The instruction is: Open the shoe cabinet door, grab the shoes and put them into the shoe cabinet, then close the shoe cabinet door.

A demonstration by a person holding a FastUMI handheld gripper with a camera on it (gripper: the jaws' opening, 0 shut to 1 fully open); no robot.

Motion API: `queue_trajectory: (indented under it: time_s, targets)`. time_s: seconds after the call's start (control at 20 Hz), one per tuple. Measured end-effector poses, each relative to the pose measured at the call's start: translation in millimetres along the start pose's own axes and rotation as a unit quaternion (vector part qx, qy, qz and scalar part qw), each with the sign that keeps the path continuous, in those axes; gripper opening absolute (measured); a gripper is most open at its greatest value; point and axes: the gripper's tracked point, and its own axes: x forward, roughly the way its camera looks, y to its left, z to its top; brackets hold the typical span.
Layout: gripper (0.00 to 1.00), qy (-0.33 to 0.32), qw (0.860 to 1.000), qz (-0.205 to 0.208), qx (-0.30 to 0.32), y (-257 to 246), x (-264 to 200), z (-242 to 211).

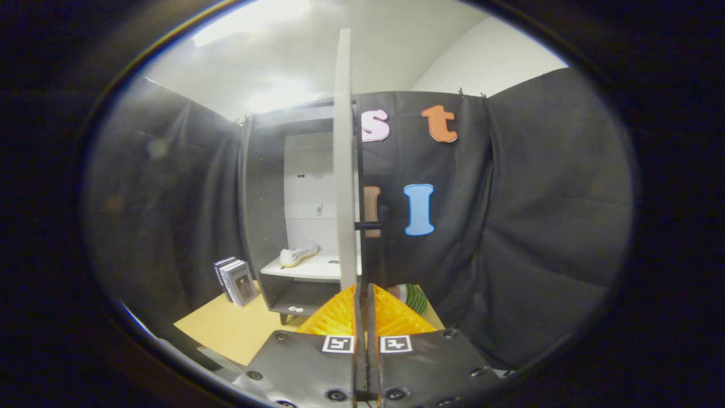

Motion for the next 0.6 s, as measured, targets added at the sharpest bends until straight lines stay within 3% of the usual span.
queue_trajectory:
  time_s: [0.25, 0.4, 0.6]
  targets:
    - [0.29, 0.032, 0.999, 0.034, 0.012, 82, -4, -42]
    - [0.44, 0.081, 0.995, 0.057, 0.021, 138, 11, -93]
    - [0.44, 0.112, 0.992, 0.046, 0.030, 190, 39, -168]
